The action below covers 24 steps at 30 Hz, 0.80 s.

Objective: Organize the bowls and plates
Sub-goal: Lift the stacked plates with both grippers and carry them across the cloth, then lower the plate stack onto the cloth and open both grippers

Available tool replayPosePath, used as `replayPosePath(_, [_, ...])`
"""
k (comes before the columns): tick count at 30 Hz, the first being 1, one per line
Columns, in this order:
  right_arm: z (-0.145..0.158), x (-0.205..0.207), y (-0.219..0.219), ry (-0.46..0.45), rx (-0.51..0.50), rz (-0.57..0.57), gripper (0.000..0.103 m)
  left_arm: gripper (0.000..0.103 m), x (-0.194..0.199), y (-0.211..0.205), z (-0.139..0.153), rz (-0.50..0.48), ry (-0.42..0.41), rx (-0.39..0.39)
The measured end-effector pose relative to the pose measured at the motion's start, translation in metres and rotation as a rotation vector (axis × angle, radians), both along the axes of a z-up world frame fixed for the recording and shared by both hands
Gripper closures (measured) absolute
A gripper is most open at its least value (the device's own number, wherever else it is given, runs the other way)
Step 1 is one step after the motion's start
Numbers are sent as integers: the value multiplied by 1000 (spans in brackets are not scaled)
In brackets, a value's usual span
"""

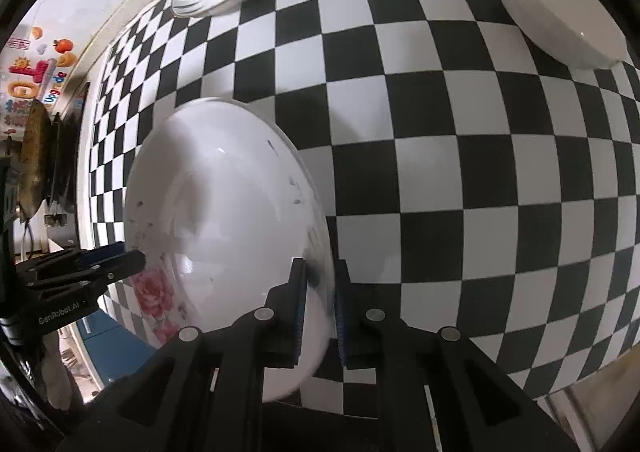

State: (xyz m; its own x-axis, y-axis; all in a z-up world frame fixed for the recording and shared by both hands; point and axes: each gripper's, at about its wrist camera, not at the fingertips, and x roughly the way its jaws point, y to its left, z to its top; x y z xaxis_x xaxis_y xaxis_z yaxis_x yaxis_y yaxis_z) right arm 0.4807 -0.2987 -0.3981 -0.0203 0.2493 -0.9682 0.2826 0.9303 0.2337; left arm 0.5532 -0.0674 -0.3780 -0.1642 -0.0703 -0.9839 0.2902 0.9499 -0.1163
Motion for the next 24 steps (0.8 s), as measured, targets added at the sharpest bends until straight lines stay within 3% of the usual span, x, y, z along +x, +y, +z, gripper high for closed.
replayPosePath(9, [11,4,13,-6,-90,55,89,69,-6,7,6,19,-13,4])
replayPosePath(19, [51,-1,36,-83,-147,91,88,67,-26,23,42,30,-96,-28])
replayPosePath(23, [65,-5,42,-83,-152,91,86,65,-26,22,54,25,-120,-40])
replayPosePath(24, [68,-6,43,-84,-145,89,80,63,-26,22,58,24,-123,-45])
